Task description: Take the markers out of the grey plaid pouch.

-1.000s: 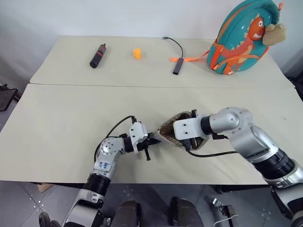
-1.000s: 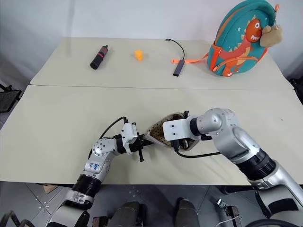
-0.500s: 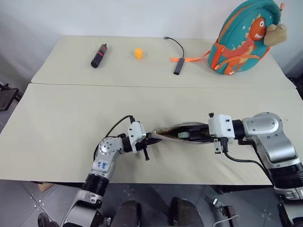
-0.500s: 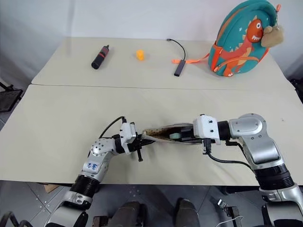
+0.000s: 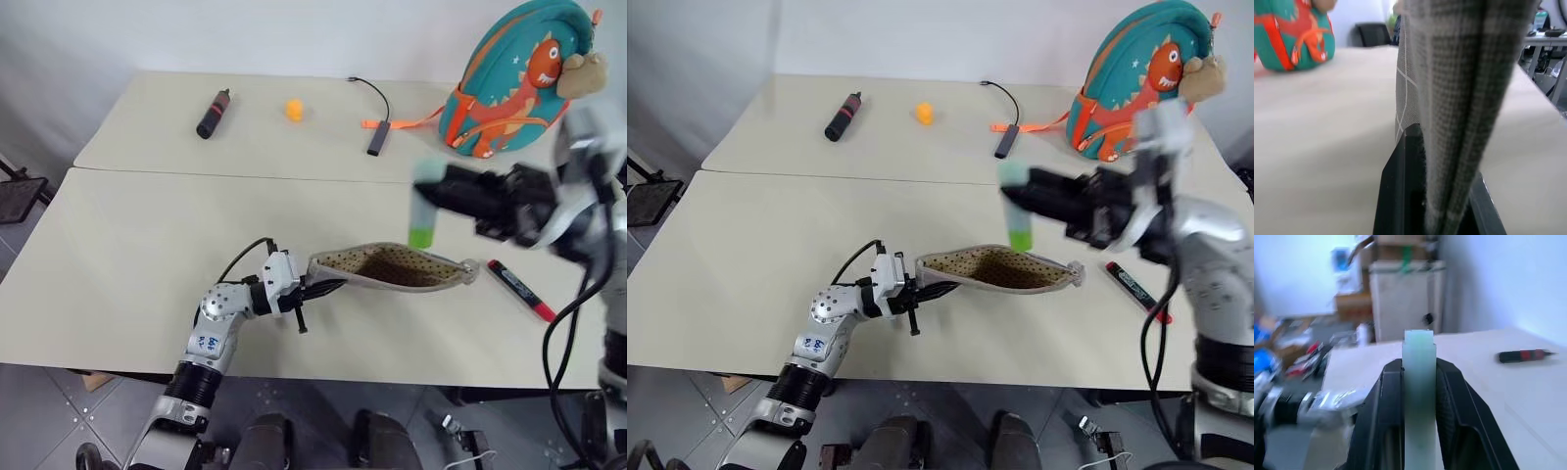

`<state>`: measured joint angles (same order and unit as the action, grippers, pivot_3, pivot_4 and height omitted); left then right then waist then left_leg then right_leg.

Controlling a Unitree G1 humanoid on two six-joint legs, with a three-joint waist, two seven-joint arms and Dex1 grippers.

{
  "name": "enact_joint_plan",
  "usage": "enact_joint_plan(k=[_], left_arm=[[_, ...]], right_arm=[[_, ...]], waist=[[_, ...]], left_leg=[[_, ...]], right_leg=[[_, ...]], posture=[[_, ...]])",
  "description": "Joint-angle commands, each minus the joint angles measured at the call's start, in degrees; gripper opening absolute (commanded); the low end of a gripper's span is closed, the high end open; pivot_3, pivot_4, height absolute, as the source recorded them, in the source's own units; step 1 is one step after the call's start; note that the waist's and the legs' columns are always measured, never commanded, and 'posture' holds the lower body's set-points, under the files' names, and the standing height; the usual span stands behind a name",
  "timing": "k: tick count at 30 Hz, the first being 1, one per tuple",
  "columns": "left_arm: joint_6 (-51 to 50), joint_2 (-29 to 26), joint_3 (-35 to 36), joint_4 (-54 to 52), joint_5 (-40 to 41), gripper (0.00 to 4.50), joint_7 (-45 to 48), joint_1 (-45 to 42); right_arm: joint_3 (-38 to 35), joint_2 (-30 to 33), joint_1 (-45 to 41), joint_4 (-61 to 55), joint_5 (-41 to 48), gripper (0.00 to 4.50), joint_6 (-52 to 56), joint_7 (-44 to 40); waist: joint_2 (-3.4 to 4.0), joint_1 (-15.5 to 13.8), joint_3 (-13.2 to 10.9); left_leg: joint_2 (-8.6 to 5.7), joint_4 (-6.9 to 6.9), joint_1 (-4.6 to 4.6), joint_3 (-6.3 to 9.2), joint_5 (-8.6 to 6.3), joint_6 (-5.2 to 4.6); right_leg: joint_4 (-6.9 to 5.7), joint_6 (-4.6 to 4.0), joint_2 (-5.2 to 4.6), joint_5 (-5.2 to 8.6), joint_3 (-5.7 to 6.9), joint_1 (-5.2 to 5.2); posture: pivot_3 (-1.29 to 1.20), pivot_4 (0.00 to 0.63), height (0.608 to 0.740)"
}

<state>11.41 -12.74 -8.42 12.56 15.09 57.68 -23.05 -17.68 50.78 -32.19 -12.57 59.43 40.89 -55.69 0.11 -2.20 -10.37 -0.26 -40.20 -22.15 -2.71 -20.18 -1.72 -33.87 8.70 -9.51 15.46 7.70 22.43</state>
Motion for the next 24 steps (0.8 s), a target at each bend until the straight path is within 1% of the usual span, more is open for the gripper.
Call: enact_joint_plan(k=[1, 3, 5, 7, 8, 10, 13, 15, 17, 18, 21, 23, 24], left_arm=[[2.1, -0.9, 0.6, -2.6, 1.8, 0.00, 1.5, 0.9], [3.7, -1.8, 1.0, -2.0, 1.8, 0.00, 2.5, 1.2], [4.7, -2.2, 1.4, -0.9, 1.9, 0.00, 2.9, 1.3], [5.6, -2.3, 1.5, 0.3, 1.5, 0.00, 2.9, 1.3], [5.2, -2.3, 1.6, 0.5, 1.5, 0.00, 2.6, 1.3], [4.8, -2.1, 1.7, 0.7, 1.6, 0.00, 2.1, 1.3], [4.0, -2.0, 1.8, 1.3, 1.9, 0.00, 2.3, 1.1], [3.1, -2.2, 1.8, 0.8, 2.3, 0.00, 2.6, 1.2], [1.6, -2.7, 1.7, -0.1, 2.8, 0.00, 3.1, 1.5], [0.9, -3.2, 1.8, -0.6, 3.0, 0.00, 3.5, 1.7], [-0.8, -4.6, 2.4, -1.7, 3.8, 0.00, 3.9, 1.9], [-4.1, -6.4, 3.4, -3.6, 5.0, 0.00, 3.9, 2.7], [-7.3, -7.4, 4.3, -5.5, 6.5, 0.00, 3.4, 3.4]], right_arm=[[-3.3, 6.1, 4.8, 6.2, -4.3, 0.44, 1.9, -2.8], [-2.4, 11.2, 11.7, 10.9, -10.7, 0.44, 1.6, -5.1], [-1.6, 13.0, 16.7, 12.8, -14.0, 0.44, 0.9, -5.8], [2.8, 15.2, 21.2, 12.6, -21.4, 0.44, -3.3, -6.9], [4.2, 15.8, 22.3, 11.5, -22.4, 0.44, -2.6, -7.4], [5.9, 16.1, 22.7, 10.4, -23.7, 0.44, -1.1, -7.5], [8.6, 12.6, 18.4, 12.2, -26.1, 0.44, 1.3, -2.8], [10.9, 11.3, 17.7, 12.5, -28.7, 0.44, 0.2, -2.0], [12.2, 10.4, 17.4, 12.8, -30.5, 1.16, -1.1, -2.2], [12.4, 10.2, 17.2, 13.1, -31.1, 1.33, -2.4, -3.0], [12.3, 9.5, 15.9, 14.2, -32.3, 2.23, -5.4, -4.5], [10.7, 7.8, 14.0, 16.1, -32.9, 2.91, -10.8, -4.8], [9.1, 6.3, 13.6, 16.5, -32.6, 3.21, -16.4, -6.4]], waist=[[0.00, 0.1, 0.0], [0.00, -0.4, 0.0], [0.00, -0.5, 0.0], [0.11, -0.2, 0.0], [0.16, 0.0, 0.1], [0.15, 0.7, 0.1], [0.15, 1.2, 0.1], [0.15, 1.1, 0.1], [0.15, 0.8, 0.1], [0.15, 0.6, 0.1], [0.15, 0.5, 0.1], [0.14, 0.7, 0.1], [0.14, 0.8, 0.1]], left_leg=[[0.00, 0.01, 0.00, -0.12, -0.01, -0.02], [-0.02, 0.04, -0.01, -0.43, -0.02, -0.03], [0.01, 0.05, -0.02, -0.56, -0.02, -0.03], [0.01, 0.05, 0.00, -0.73, -0.02, -0.04], [0.03, 0.05, 0.05, -0.81, -0.02, -0.04], [0.06, 0.05, 0.07, -0.83, -0.02, -0.04], [0.12, 0.04, 0.13, -0.85, -0.01, -0.03], [0.14, 0.03, 0.14, -0.84, 0.00, -0.01], [0.14, 0.03, 0.12, -0.82, 0.00, 0.00], [0.12, 0.03, 0.11, -0.82, 0.00, 0.00], [0.04, 0.02, 0.04, -0.76, 0.00, -0.01], [0.04, 0.01, 0.04, -0.77, 0.00, -0.01], [0.05, 0.01, 0.04, -0.78, 0.00, -0.01]], right_leg=[[0.01, 0.00, 0.00, 0.00, 0.00, 0.00], [0.01, 0.00, 0.00, 0.00, 0.00, 0.02], [0.04, 0.01, 0.02, 0.00, 0.04, 0.02], [0.03, 0.05, 0.02, -0.03, -0.08, 0.06], [0.02, 0.06, 0.02, -0.03, -0.14, 0.07], [0.01, 0.06, 0.02, -0.03, -0.15, 0.07], [-0.01, 0.07, 0.02, -0.04, -0.17, 0.07], [-0.02, 0.06, 0.02, -0.04, -0.16, 0.07], [0.00, 0.06, 0.03, -0.04, -0.14, 0.07], [0.02, 0.06, 0.04, -0.04, -0.14, 0.07], [0.04, 0.09, 0.02, -0.06, -0.15, 0.07], [0.05, 0.10, 0.02, -0.06, -0.15, 0.06], [0.05, 0.10, 0.02, -0.06, -0.15, 0.06]], posture=[[0.00, 0.150, 0.740], [0.00, 0.150, 0.740], [0.00, 0.150, 0.740], [0.00, 0.150, 0.740], [0.00, 0.150, 0.740], [0.00, 0.150, 0.740], [0.00, 0.150, 0.740], [0.00, 0.150, 0.740], [0.00, 0.150, 0.740], [0.00, 0.150, 0.740], [0.00, 0.150, 0.740], [0.00, 0.150, 0.740], [0.00, 0.150, 0.740]])
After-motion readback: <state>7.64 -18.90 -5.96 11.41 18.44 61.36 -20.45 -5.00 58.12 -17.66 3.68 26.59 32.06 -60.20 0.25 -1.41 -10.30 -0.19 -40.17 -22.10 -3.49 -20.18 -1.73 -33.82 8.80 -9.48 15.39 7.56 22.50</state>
